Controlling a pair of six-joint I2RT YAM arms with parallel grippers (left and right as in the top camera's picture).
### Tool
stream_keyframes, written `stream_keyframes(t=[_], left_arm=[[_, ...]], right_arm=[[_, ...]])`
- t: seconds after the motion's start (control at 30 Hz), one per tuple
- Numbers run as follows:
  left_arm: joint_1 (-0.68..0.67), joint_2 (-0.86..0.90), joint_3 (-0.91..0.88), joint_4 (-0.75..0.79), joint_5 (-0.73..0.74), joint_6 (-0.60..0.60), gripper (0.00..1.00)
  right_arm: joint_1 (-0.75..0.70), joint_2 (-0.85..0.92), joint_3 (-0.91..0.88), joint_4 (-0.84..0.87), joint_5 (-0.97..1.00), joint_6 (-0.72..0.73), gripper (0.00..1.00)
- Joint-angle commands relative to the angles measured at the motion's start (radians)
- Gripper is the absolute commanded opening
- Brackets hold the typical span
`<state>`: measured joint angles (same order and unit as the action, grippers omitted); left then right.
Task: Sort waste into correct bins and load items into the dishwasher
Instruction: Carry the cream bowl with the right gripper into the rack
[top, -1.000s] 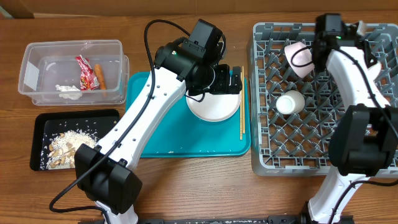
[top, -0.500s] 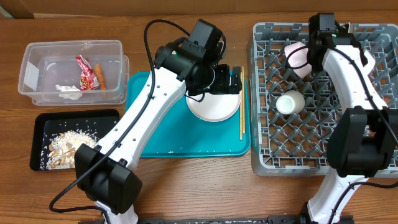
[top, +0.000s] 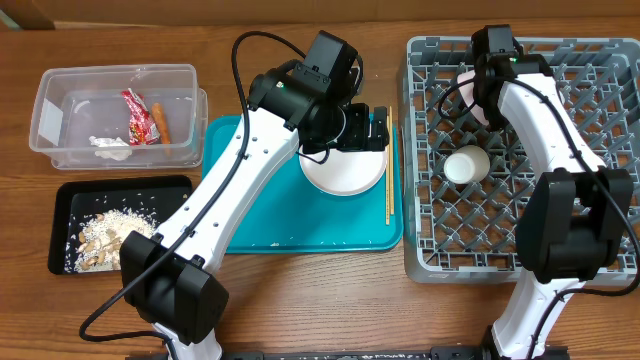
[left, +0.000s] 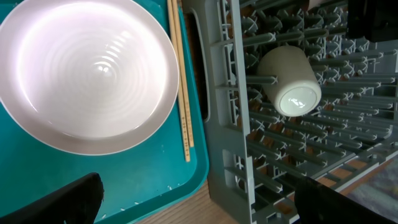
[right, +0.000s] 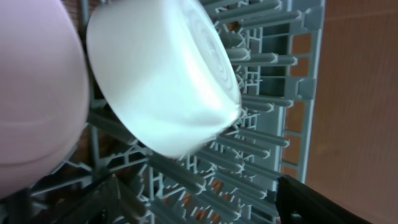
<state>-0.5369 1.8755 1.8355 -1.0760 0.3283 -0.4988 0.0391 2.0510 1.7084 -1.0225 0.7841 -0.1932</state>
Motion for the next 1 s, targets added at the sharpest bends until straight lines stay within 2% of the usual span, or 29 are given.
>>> stream_keyframes(t=[0.0,0.2,0.33,0.5,0.77,0.8,0.87,0.97], left_arm=[[0.000,-0.017,0.019,0.003,-0.007,0.004,1.00],[0.000,-0.017,0.019,0.003,-0.007,0.004,1.00],[0.000,-0.017,0.019,0.003,-0.007,0.004,1.00],[0.000,-0.017,0.019,0.003,-0.007,0.004,1.00],[0.000,-0.017,0.019,0.003,-0.007,0.004,1.00],[0.000,-0.017,0.019,0.008,0.014,-0.024,1.00],[0.000,-0.017,0.019,0.012,0.005,-0.055,1.00],[0.034,-0.021,0.021,-0.006,-0.073,-0.033,1.00]], right_arm=[[0.006,0.003,0.000,-0.001,-0.030,0.006,0.84],[0.005,-0.062,0.002,0.012,-0.032,0.011,0.88],[0.005,-0.144,0.002,0.023,-0.140,0.014,0.90],[0.005,-0.261,0.002,-0.024,-0.456,0.148,0.97],[0.005,-0.299,0.002,-0.188,-1.038,0.149,1.00],[0.005,-0.299,0.002,-0.219,-1.130,0.149,1.00],[0.005,-0.299,0.002,-0.247,-1.185,0.149,1.00],[0.005,-0.299,0.002,-0.272,-1.222,0.148,1.00]])
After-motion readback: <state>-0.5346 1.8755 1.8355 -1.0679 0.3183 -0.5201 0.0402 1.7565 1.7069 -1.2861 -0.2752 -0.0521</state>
